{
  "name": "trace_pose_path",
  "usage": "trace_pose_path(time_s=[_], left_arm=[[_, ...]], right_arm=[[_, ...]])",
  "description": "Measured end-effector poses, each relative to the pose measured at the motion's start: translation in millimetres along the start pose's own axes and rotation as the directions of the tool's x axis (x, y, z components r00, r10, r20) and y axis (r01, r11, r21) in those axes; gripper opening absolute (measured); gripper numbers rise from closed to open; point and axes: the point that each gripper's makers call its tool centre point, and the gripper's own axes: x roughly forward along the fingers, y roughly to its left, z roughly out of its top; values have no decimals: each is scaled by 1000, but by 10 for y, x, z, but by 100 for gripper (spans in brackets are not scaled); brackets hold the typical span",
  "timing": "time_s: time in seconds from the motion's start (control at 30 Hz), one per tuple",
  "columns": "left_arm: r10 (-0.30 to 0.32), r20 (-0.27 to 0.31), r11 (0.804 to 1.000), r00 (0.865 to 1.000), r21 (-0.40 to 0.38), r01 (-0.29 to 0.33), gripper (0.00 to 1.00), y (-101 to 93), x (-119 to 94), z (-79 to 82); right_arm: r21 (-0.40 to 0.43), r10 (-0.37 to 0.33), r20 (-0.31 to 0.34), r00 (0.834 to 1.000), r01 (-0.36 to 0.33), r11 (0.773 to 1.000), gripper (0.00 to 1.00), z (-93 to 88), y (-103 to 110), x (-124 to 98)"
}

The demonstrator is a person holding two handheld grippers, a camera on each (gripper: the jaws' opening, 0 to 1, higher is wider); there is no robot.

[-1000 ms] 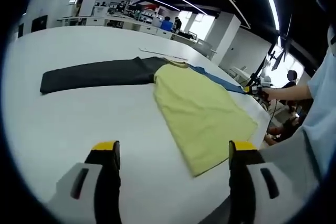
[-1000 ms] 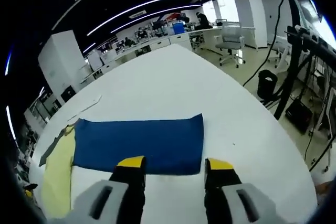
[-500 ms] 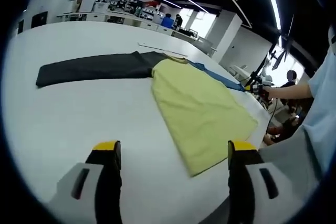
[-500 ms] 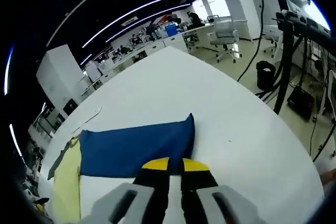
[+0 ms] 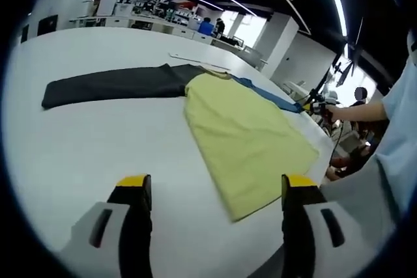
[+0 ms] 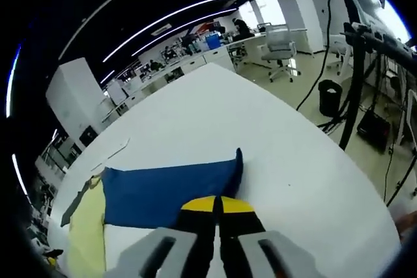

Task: Fold the garment on the visible template until the final outline fits inside the template.

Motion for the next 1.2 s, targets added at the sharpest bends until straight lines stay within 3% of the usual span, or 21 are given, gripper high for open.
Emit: trace_pose_path(time_s=[0.13,0.4,0.57,0.83,1.03,1.2], left_arm=[[-7,15,1000,1000,5,7,80,-33,4,34],[-17,59,1000,998,18,15,80,-78,-12,142],[-27,89,999,996,40,24,80,-107,-43,236],[-26,139,999,990,31,22,80,-82,-84,320],[-17,170,1000,985,17,14,79,-35,-118,367],[-8,199,1000,980,0,9,78,-4,-154,405]], right_arm=[[3,93,27,995,-93,996,0,143,303,40],[-82,265,-24,964,-266,960,0,174,1085,153],[-124,356,-78,931,-363,923,0,39,1591,253],[-122,487,-129,864,-501,857,0,-153,2375,372],[-140,554,-174,814,-577,804,0,-210,2839,566],[-136,590,-201,782,-619,774,0,-285,3163,693]])
